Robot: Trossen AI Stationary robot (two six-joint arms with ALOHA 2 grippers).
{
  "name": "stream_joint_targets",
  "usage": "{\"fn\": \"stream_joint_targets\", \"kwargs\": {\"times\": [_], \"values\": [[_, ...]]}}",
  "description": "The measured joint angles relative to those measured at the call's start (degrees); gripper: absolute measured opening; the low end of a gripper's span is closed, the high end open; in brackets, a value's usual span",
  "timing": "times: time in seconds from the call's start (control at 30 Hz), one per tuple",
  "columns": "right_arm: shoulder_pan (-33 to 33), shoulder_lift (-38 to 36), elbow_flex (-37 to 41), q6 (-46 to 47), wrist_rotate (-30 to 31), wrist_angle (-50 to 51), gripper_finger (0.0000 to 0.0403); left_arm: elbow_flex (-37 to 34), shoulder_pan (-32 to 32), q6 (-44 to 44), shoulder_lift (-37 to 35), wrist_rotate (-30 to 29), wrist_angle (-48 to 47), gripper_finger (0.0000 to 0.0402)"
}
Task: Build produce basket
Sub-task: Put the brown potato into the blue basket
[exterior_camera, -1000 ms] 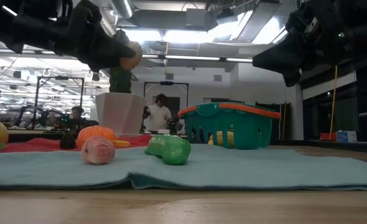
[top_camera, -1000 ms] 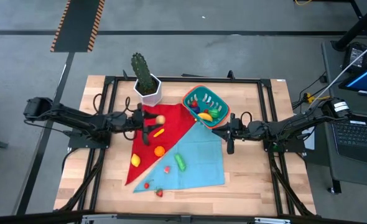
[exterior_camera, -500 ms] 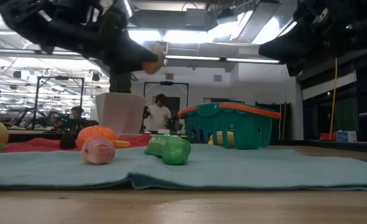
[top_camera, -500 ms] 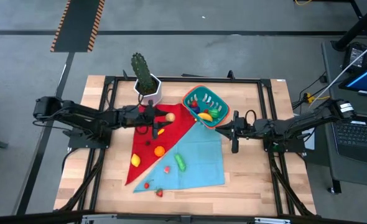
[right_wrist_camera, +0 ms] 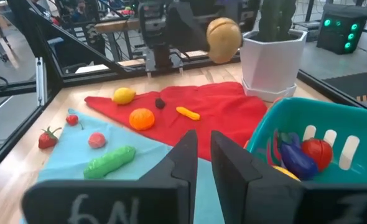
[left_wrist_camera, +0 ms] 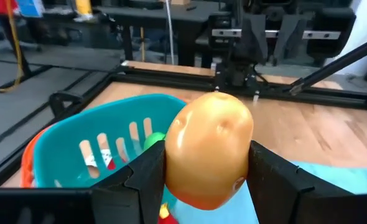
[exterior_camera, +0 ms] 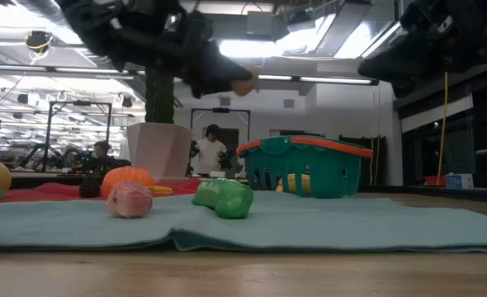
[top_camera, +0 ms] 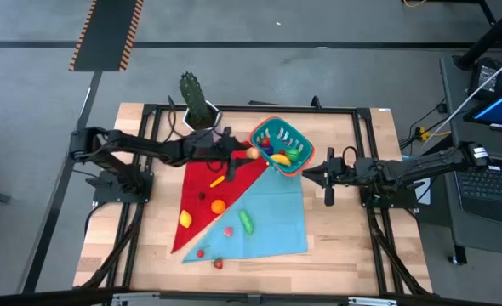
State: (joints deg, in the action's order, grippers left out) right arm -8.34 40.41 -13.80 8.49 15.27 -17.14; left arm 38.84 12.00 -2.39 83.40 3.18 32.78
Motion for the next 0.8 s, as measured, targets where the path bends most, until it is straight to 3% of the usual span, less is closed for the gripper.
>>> {"fn": "stream_joint_targets", "kwargs": {"times": [0.33,0.8], "values": [[0.0,-0.07,0.0,0.15,0.02,1.74,0.0047,16.46,3.37,3.58,9.11,0.88,-14.79,0.018],[0.0,-0.12,0.0,-1.33,0.07,1.27,0.0047,33.33,5.73,7.85,14.7,3.85,-35.09,0.018]]}}
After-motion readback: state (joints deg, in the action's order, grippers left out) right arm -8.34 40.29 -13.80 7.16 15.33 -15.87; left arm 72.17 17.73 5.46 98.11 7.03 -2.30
